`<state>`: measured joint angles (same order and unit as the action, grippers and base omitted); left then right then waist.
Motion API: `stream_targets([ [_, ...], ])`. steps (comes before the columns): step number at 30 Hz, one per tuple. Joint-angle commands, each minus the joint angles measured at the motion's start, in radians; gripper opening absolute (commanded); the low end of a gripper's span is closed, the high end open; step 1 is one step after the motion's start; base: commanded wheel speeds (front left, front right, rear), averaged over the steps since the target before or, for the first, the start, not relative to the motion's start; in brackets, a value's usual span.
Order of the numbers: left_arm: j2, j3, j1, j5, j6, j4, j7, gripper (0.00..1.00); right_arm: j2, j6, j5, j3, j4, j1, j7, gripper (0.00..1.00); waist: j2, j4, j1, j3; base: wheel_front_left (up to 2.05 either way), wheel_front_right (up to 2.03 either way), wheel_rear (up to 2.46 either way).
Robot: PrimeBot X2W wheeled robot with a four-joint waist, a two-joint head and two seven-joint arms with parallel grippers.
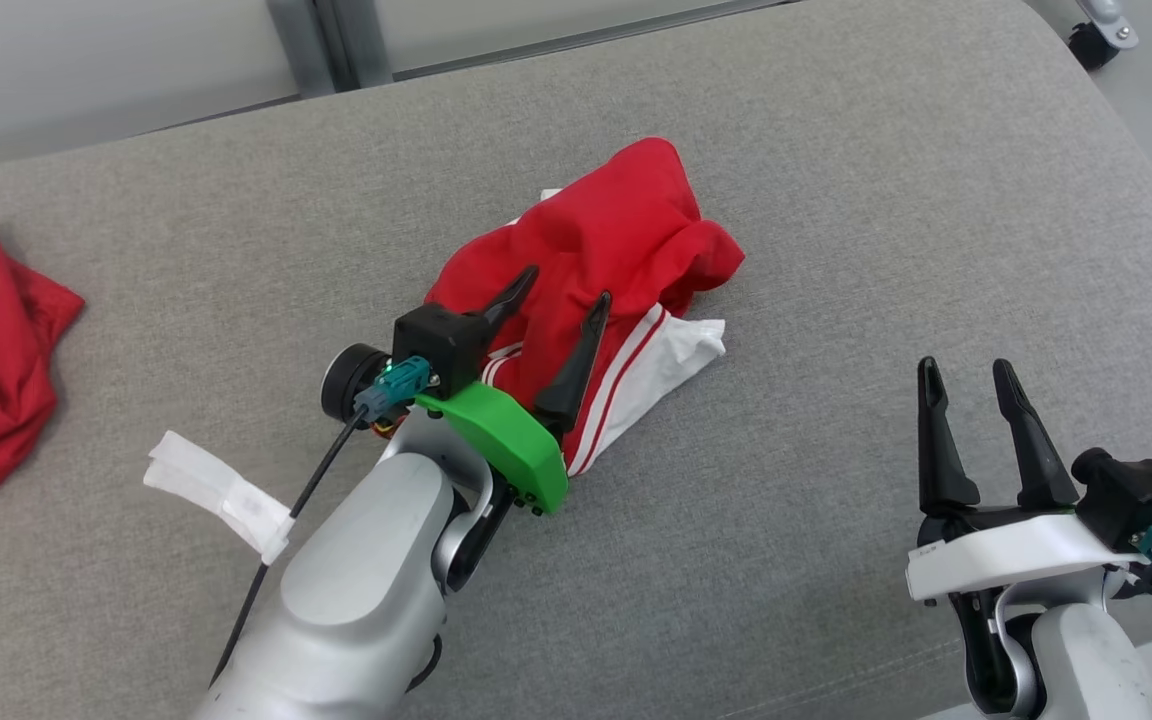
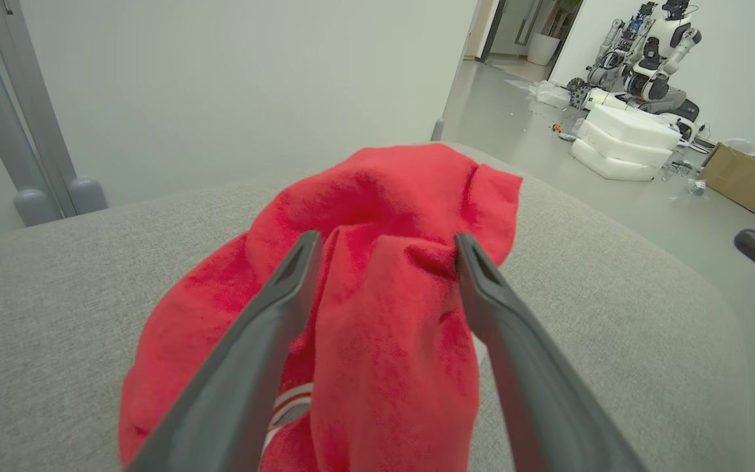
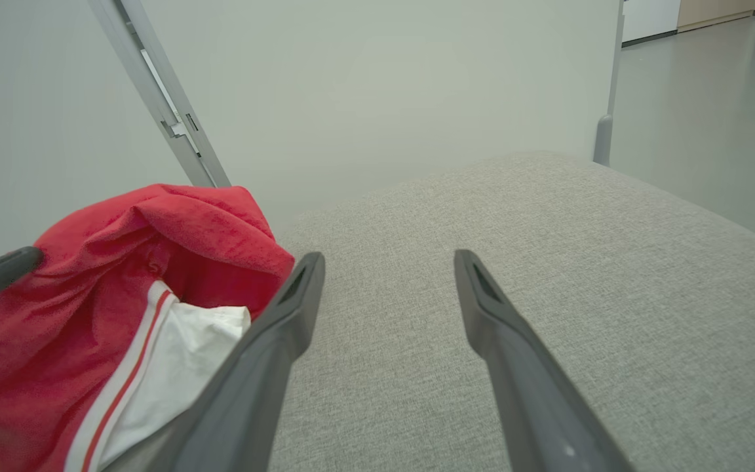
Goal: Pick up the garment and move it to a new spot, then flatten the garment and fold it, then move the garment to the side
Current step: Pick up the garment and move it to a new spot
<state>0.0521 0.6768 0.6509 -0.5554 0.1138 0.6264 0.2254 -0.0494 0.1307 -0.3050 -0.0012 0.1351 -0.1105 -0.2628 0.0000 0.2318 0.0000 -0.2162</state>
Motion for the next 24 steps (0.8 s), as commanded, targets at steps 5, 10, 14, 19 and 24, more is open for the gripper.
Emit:
stream_targets([
  [5,0.025,-0.033,0.019,0.041,-0.033,-0.015,0.035,1.0,-0.002,0.0,0.018,-0.003,0.001,0.028,-0.003,1.0,0.0,-0.057,0.0,0.057,0.0,0.0,0.0],
  [10,0.084,-0.153,-0.058,0.096,-0.078,-0.14,0.039,1.0,-0.002,0.0,0.03,0.001,-0.004,0.049,-0.003,1.0,0.0,-0.123,0.0,0.101,0.0,0.0,0.0],
  [14,0.12,-0.236,-0.123,0.134,-0.099,-0.229,0.039,1.0,-0.002,0.0,0.04,0.006,-0.007,0.058,-0.003,1.0,0.0,-0.161,0.0,0.123,0.0,0.0,0.0],
  [19,0.163,-0.324,-0.221,0.178,-0.105,-0.315,0.039,1.0,-0.002,0.0,0.049,0.009,-0.01,0.07,-0.003,1.0,0.0,-0.197,0.0,0.15,0.0,0.0,0.0],
  [24,0.202,-0.411,-0.338,0.212,-0.106,-0.382,0.039,1.0,-0.002,0.0,0.062,0.019,-0.014,0.085,-0.003,1.0,0.0,-0.219,0.0,0.172,0.0,0.0,0.0],
])
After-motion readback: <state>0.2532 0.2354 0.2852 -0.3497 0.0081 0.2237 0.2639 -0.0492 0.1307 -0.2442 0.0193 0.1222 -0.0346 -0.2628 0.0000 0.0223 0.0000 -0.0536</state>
